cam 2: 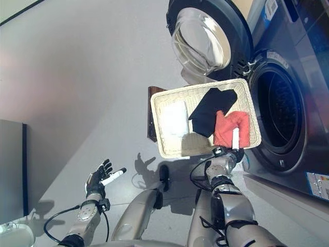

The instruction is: Pick up the clothes and place them into the washing machine

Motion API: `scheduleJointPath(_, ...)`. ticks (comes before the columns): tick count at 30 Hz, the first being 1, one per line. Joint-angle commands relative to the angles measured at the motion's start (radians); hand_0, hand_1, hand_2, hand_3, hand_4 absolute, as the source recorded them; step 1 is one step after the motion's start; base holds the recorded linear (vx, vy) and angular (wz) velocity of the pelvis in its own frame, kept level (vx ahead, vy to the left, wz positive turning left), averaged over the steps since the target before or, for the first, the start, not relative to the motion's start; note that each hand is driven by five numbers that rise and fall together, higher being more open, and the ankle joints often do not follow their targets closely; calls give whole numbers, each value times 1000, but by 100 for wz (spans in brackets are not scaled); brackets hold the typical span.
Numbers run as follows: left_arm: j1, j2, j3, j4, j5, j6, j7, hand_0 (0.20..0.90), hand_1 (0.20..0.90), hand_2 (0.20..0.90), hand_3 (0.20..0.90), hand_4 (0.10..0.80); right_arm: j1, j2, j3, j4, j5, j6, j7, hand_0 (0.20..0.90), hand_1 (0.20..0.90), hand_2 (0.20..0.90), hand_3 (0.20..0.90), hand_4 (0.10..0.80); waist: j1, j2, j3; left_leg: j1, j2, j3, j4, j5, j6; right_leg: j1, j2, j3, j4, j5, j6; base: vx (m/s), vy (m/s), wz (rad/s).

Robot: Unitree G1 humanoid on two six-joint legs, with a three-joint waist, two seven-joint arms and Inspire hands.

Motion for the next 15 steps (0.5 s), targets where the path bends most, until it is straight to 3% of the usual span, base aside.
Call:
scheduleJointPath(1, 26, 23, -18, -5, -27, -59, 6, 900, 900, 900, 900, 800, -47, -53, -6, -103, 5, -116, -1, 200, 200, 200, 200, 300, 15, 67, -42, -97, -14, -17, 39, -21, -32, 29, 30, -31, 0, -67, -38, 35, 44, 6)
scheduleJointPath(7, 21, 16, -58, 8, -42, -63, 0, 900, 900, 900, 900, 800, -129, -102, -55, -106, 11, -167, -64, 200, 200, 200, 200, 300, 27, 122, -58, -78, -26, -14, 13, -14, -37, 25, 20, -21, 22, -87, -35, 33, 36, 0)
scheduleJointPath(9, 21, 18, -79, 1, -32, -65, 3, 900, 900, 900, 900, 800, -169, -143, -86, -104, 13, -184, -88, 200, 200, 200, 200, 300, 32, 158, -71, -69, -33, -15, 4, -9, -40, 22, 14, -16, 43, -102, -36, 68, 28, 1)
scheduleJointPath(15, 36, 19, -71, 22, -38, -61, 15, 900, 900, 900, 900, 800, -228, -221, -124, -77, -25, -203, -170, 200, 200, 200, 200, 300, 53, 225, -101, -45, -49, -18, -28, 7, -41, 16, 5, -6, 55, -106, -35, 60, 25, 3)
